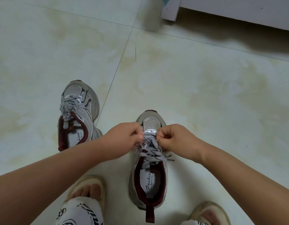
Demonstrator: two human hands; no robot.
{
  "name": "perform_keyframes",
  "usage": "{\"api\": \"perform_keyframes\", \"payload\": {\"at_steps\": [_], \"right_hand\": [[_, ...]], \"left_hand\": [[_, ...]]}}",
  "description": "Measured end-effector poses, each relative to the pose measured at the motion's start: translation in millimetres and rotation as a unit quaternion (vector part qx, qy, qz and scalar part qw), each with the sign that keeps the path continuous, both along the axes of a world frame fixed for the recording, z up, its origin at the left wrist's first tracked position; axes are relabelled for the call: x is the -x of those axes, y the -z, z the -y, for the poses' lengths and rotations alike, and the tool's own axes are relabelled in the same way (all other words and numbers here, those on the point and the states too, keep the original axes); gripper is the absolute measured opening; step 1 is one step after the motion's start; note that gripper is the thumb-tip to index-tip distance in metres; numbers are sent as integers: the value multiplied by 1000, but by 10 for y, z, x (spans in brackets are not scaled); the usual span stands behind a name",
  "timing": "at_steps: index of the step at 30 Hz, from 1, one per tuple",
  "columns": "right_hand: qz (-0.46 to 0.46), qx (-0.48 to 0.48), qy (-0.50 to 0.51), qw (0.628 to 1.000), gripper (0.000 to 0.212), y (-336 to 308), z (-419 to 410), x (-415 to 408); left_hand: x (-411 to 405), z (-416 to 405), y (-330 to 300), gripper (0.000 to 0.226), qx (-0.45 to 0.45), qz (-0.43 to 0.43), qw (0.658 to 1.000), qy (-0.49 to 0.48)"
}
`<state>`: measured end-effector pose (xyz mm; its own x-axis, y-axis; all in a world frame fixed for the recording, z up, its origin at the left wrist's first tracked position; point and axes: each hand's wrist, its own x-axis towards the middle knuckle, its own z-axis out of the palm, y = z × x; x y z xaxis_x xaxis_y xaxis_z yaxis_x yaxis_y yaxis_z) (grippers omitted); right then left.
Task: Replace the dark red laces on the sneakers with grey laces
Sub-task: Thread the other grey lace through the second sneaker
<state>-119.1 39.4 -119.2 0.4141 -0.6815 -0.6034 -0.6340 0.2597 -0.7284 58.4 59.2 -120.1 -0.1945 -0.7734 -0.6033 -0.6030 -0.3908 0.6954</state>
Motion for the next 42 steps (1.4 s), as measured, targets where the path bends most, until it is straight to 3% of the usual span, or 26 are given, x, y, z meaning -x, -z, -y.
{"api": "perform_keyframes", "payload": {"at_steps": [3, 7, 10, 12, 14, 17, 20, 25, 29, 33, 36, 40, 42], "right_hand": [[45, -74, 65, 994, 29, -34, -26, 8], [-13, 8, 14, 1000, 29, -8, -74, -34], [62, -139, 142, 978, 28, -5, -46, 49], [78, -185, 191, 961, 28, 4, -47, 89], [56, -155, 175, 971, 24, 35, -62, 83], [1, 8, 108, 994, 20, 0, -76, 48], [-35, 134, 31, 990, 32, -110, -82, 32], [-140, 148, -97, 974, 9, -210, -118, -25], [-141, 114, -84, 980, 14, -192, -98, -34], [-134, 86, -78, 984, 20, -138, -98, -85], [-135, 85, -86, 983, 27, -109, -101, -115], [-66, 22, -46, 996, 28, -112, -93, -47], [-25, -17, -15, 999, 30, -106, -90, -4]], "left_hand": [[-50, -18, 7, 30, -17, -37, 999, -11], [-73, -29, -8, 29, -10, -32, 999, 43], [-111, -49, 10, 33, -15, -37, 999, 32], [-112, -51, 16, 32, -19, -46, 998, 25], [-108, -32, 2, 28, -17, -49, 998, 29], [-131, 24, -75, 28, -28, -62, 996, 66], [-141, 62, -99, 33, -3, -60, 993, 102], [-63, 95, -25, 31, 80, 7, 990, 115], [21, 53, -50, 28, 146, 62, 979, 124], [170, 35, -35, 7, 218, 154, 948, 172], [227, -8, -14, 9, 245, 158, 943, 160], [58, -44, -18, 8, 108, 26, 992, 61], [-34, -52, -44, 17, 40, -34, 998, 40]]}}
